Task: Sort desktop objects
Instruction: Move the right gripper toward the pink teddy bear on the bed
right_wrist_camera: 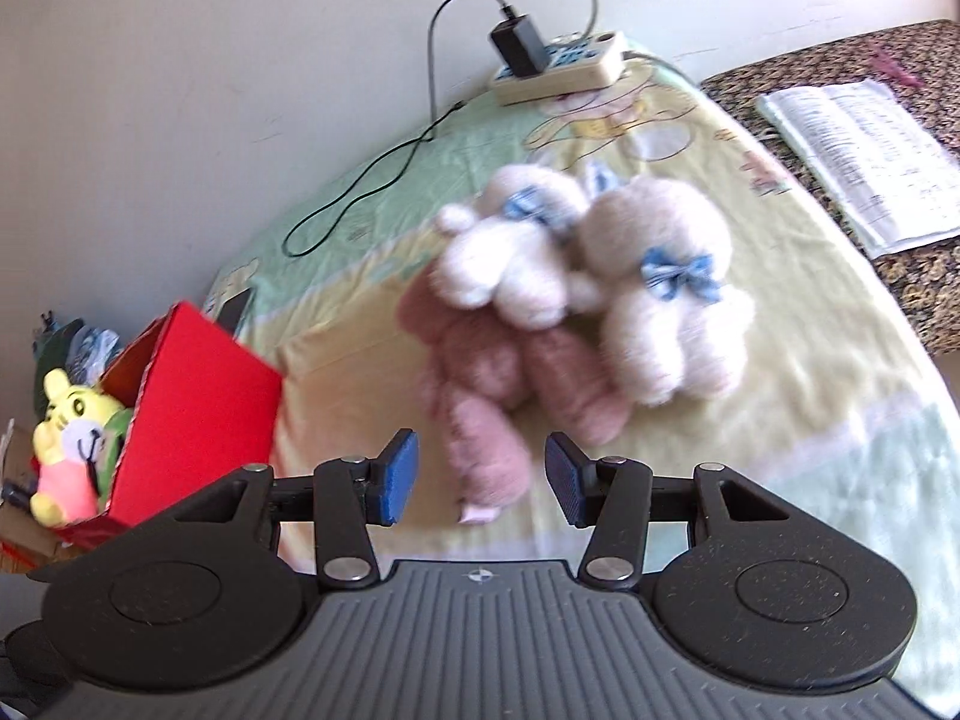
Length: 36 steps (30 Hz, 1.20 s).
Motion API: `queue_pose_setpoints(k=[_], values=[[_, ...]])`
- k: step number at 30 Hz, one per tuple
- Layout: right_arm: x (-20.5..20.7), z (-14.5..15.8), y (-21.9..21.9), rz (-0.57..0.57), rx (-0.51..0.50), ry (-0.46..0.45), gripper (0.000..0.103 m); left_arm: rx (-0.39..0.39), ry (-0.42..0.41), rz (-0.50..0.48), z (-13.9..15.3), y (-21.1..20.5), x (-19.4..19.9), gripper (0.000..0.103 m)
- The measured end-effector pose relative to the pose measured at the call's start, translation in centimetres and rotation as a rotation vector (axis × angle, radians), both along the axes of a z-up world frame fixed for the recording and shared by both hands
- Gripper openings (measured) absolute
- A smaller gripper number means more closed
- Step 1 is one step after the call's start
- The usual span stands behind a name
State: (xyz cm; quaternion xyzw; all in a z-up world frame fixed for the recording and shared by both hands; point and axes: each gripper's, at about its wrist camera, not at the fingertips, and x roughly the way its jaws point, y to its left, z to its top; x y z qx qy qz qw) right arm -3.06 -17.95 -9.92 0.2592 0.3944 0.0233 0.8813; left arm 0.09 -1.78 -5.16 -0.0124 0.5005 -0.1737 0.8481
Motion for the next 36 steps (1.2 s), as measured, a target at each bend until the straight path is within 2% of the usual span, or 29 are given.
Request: queue_pose_setpoints(k=[6,12,17,22,25,27,28,30,32,36], values=[[1.4,-0.4,-1.8,0.013,-0.036,-0.011,0.051,-0.018,0.040,0.012,-1.5,-1.9,2.7,0.098],[3.7,-1.1,-1.9,0.073,-0.080,-0.027,0.051,0.008,0.048,0.014,-2.7,-3.1,4.6,0.098],[5.3,-1.8,-2.0,0.106,-0.116,-0.026,0.050,-0.005,0.062,-0.007,-3.4,-3.8,5.8,0.099],[6.6,-2.8,-1.5,0.150,-0.191,-0.004,0.049,-0.021,0.091,-0.032,-4.4,-4.4,7.0,0.099],[7.1,-3.5,-1.3,0.180,-0.175,0.021,0.049,-0.022,0.106,-0.034,-5.1,-4.8,7.7,0.097],[7.2,-3.6,-1.2,0.189,-0.167,0.026,0.049,-0.011,0.115,-0.036,-5.6,-4.9,8.2,0.087],[7.3,-3.6,-1.2,0.192,-0.160,0.028,0.046,-0.004,0.101,-0.038,-5.5,-5.0,8.2,0.086],[7.3,-3.7,-1.5,0.194,-0.135,0.035,0.045,0.018,0.083,-0.050,-5.4,-5.3,8.3,0.074],[7.4,-3.7,-1.7,0.191,-0.105,0.049,0.035,0.034,0.069,-0.065,-5.3,-5.4,8.3,0.067],[7.1,-3.7,-1.7,0.188,-0.075,0.071,0.030,0.008,0.081,-0.082,-5.1,-5.1,8.1,0.049]])
